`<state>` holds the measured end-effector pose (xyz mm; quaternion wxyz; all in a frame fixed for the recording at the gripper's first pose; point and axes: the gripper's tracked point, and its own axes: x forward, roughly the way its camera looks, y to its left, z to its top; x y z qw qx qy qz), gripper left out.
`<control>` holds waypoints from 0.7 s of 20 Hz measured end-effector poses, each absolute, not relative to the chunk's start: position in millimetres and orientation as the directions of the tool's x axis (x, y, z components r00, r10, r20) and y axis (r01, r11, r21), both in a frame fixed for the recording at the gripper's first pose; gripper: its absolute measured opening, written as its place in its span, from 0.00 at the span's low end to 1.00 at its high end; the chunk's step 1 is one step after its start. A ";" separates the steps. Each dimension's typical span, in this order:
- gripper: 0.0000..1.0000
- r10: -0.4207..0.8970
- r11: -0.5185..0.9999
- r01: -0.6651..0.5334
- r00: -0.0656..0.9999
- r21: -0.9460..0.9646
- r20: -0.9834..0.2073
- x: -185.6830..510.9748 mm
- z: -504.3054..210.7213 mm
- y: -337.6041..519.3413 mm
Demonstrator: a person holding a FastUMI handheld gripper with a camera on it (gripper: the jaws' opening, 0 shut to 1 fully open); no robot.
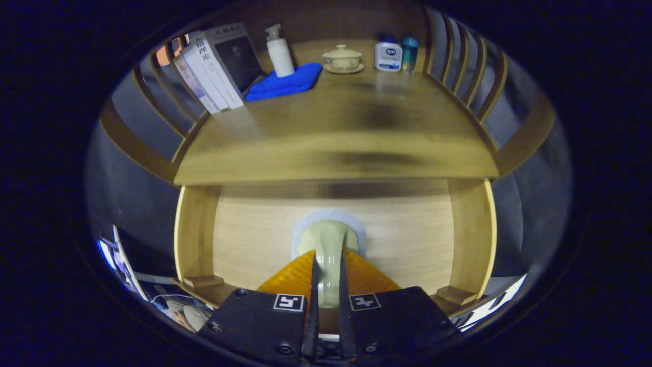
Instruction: Pull open the drawer, take out the items inside it, and place them on the countertop above the cabinet.
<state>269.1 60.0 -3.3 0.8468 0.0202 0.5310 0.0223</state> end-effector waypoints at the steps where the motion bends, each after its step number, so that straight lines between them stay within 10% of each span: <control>1: 0.19 0.062 0.998 -0.018 0.449 0.060 -0.891 277.1 5.5 60.9; 14: 0.19 0.029 1.000 -0.013 0.521 0.026 -0.853 412.8 54.5 74.1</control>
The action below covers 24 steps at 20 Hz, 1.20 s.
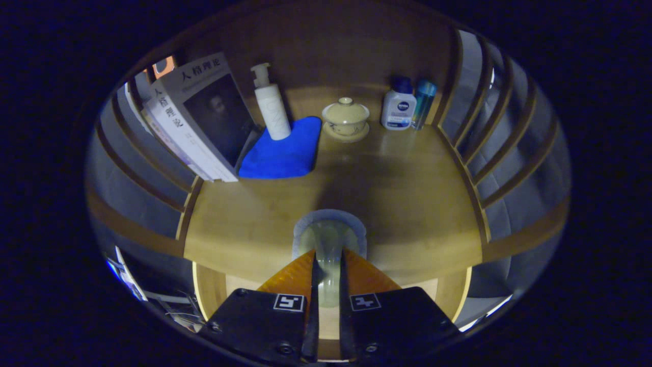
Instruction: Pull open the drawer, take out the items inside it, and place them on the countertop above the cabinet.
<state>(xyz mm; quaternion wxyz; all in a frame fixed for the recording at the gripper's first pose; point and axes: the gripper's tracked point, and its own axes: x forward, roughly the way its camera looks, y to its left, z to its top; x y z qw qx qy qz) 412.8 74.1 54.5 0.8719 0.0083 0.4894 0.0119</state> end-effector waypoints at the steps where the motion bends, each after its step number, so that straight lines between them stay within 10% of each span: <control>1: 0.19 0.029 1.000 -0.011 0.518 0.028 -0.855 420.7 52.1 74.3; 15: 0.27 0.018 1.000 -0.018 0.503 0.010 -0.864 447.1 34.7 75.7; 24: 0.63 0.075 0.997 -0.022 0.589 0.077 -0.805 415.8 61.7 80.5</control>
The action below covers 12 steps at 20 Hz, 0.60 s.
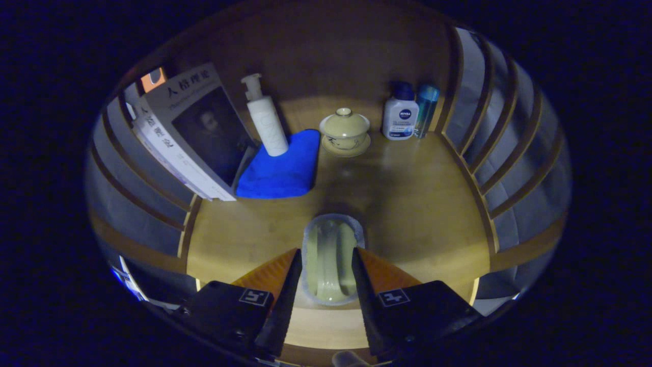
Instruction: Pull open the drawer, take out the items inside it, and place them on the countertop above the cabinet.
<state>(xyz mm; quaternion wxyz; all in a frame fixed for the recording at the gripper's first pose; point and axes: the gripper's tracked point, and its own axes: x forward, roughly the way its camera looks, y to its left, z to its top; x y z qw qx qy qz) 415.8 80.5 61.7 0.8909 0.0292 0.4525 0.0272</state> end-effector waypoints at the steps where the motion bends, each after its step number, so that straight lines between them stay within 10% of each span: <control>1: 0.63 0.082 0.997 -0.036 0.604 0.076 -0.793 406.9 68.2 81.9; 12: 0.63 0.147 0.988 -0.146 0.829 0.044 -0.540 276.5 125.3 101.6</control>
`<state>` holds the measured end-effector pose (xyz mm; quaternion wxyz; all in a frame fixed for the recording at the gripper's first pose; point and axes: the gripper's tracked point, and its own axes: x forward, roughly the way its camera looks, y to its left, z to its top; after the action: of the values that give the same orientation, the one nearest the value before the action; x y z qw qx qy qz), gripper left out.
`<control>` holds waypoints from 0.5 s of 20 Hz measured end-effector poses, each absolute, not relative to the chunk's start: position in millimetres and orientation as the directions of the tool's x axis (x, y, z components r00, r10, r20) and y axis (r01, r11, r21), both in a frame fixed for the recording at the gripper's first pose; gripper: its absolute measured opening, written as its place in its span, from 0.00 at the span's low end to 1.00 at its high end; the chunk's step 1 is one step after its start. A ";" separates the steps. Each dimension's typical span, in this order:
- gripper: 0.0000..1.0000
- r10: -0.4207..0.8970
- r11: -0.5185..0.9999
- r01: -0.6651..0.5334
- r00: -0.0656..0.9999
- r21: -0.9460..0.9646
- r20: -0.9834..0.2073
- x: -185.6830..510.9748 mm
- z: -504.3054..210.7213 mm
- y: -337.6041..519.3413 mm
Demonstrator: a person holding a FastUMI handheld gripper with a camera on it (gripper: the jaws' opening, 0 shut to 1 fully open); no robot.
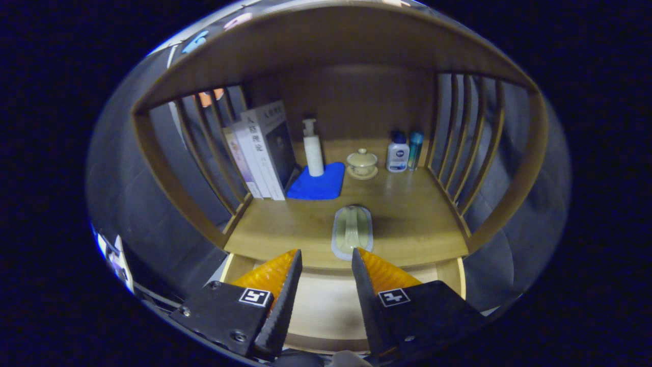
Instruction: Pull open the drawer, take out the items inside it, and place them on the countertop above the cabinet.
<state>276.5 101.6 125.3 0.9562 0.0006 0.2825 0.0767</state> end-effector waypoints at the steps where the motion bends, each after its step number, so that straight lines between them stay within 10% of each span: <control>1: 0.63 0.156 0.987 -0.158 0.847 0.038 -0.508 265.8 127.0 104.0; 4: 1.00 0.168 0.984 -0.177 0.890 0.018 -0.423 230.9 108.5 104.3; 10: 1.00 0.141 0.989 -0.149 0.968 -0.023 -0.206 176.2 96.9 96.0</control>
<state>176.2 96.0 96.9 0.9919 -0.0189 0.1024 0.0729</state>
